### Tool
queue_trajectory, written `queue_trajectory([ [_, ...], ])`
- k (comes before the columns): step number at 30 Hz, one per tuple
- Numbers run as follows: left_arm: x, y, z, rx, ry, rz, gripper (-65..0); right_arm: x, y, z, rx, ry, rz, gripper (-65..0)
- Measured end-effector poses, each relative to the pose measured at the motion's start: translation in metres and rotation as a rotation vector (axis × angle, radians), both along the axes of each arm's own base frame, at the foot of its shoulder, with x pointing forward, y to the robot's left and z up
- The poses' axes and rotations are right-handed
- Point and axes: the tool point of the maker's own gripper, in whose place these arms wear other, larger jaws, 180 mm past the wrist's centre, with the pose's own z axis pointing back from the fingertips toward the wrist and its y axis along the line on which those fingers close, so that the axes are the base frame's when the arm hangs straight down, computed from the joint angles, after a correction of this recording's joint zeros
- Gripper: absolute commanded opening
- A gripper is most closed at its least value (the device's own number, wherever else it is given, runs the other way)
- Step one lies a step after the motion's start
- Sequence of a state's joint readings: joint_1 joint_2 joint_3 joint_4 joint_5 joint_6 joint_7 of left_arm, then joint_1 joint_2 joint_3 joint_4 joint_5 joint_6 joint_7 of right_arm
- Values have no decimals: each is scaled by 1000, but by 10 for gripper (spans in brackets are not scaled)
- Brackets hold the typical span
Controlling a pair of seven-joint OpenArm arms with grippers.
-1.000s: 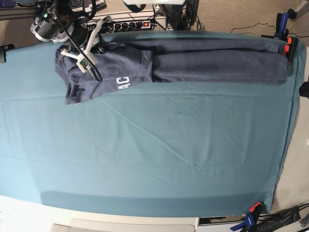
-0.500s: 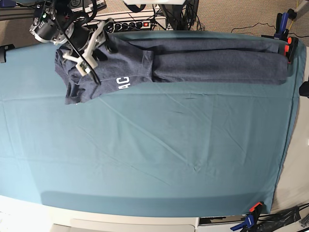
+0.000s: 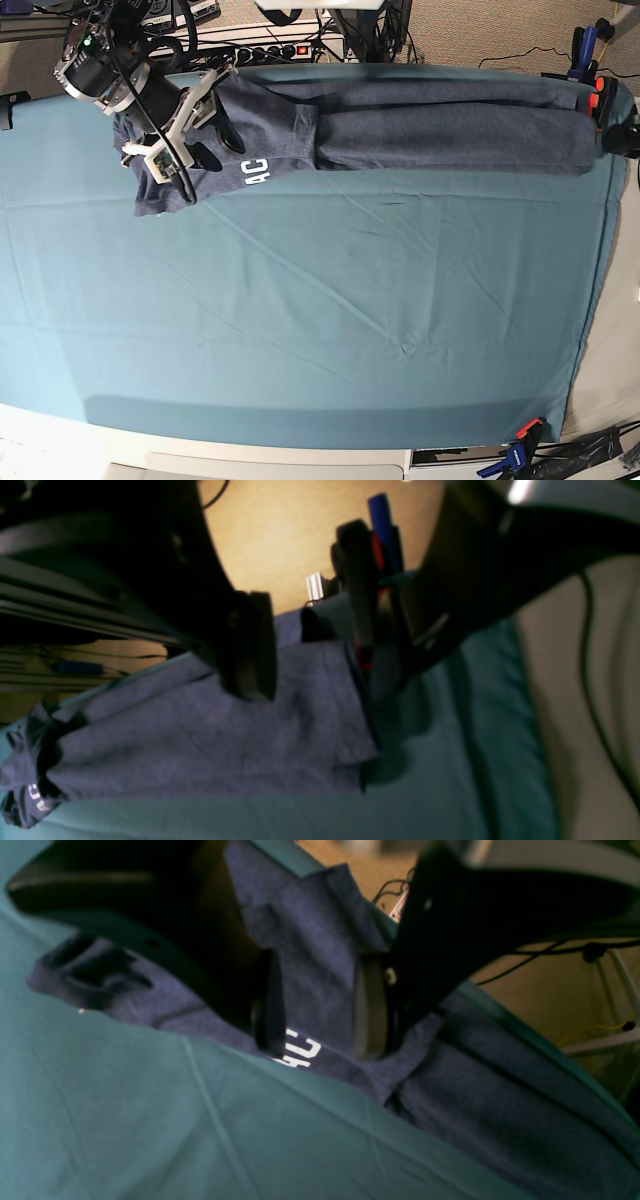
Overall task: Fold the T-shirt properly
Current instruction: 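Lower the left gripper and pinch the opposite shirt end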
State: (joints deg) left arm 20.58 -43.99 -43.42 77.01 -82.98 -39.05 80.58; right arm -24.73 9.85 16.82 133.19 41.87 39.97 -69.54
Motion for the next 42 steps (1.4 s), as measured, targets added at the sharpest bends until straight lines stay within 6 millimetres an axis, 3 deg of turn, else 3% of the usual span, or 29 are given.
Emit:
queue_trajectory([
  [14,-11,-6,-36,78,115,-10,-326,1,1,2,6,-9,0,-415],
  [22,11,-32,-60,123,172,-101,-326,1,1,2,10,-13,0,-415],
  [27,37,-28,-65,52,159,-51,-326,2,1,3,10,-15,1,-415],
  [31,44,-18,-66,-84,154,48,-326,2,1,3,8,-14,2,-415],
  [36,36,-18,-62,-242,175,111,-326,2,1,2,8,-14,1,-415],
  [42,32,-11,-60,-216,184,94,-326,1,1,2,8,-13,1,-415],
])
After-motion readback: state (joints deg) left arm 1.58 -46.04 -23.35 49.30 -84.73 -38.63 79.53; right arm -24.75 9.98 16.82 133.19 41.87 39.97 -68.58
